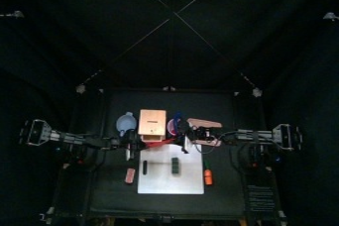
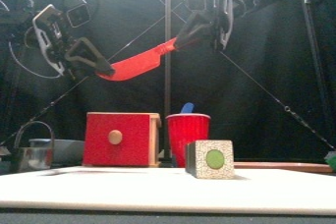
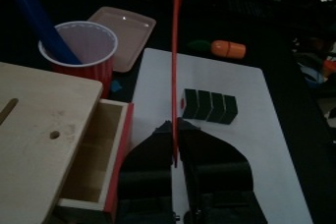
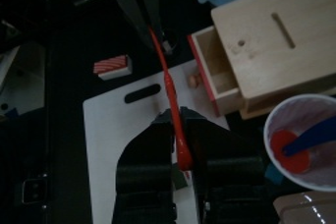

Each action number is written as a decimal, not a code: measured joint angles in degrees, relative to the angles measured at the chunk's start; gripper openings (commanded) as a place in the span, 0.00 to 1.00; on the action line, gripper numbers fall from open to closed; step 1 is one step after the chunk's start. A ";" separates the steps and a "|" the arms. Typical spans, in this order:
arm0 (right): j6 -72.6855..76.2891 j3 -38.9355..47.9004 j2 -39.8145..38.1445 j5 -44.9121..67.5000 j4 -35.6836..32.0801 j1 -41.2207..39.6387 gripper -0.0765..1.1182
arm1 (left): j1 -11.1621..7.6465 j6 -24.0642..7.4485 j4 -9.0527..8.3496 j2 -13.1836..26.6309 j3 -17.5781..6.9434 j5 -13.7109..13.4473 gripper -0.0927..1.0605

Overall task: Place sushi on board then cut the sushi with the knife then place the pieces on the plate
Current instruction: Cut the sushi into 4 pieces

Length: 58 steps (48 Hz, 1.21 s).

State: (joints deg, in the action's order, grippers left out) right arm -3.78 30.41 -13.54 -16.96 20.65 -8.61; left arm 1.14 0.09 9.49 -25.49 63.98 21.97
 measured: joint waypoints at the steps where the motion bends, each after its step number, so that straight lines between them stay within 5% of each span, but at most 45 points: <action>1: 0.00 0.44 0.09 0.00 0.18 0.18 0.35 | 0.00 -0.09 0.00 -0.09 0.00 -0.18 0.35; 22: 0.00 3.60 3.25 -1.14 2.37 4.83 0.35 | -0.70 0.00 -0.26 -2.90 0.26 -5.63 0.35; 37: -0.09 1.67 7.29 -10.72 2.20 5.45 0.31 | -3.52 0.18 -0.26 -2.81 0.00 -7.38 0.35; 58: 0.00 -0.88 10.72 -19.78 -2.46 5.98 0.18 | -7.47 -0.18 -0.09 4.22 -2.46 -6.86 0.28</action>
State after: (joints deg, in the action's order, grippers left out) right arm -3.78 29.53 -2.81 -36.74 18.19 -2.64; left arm -6.33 -0.09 9.40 -21.27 61.52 15.12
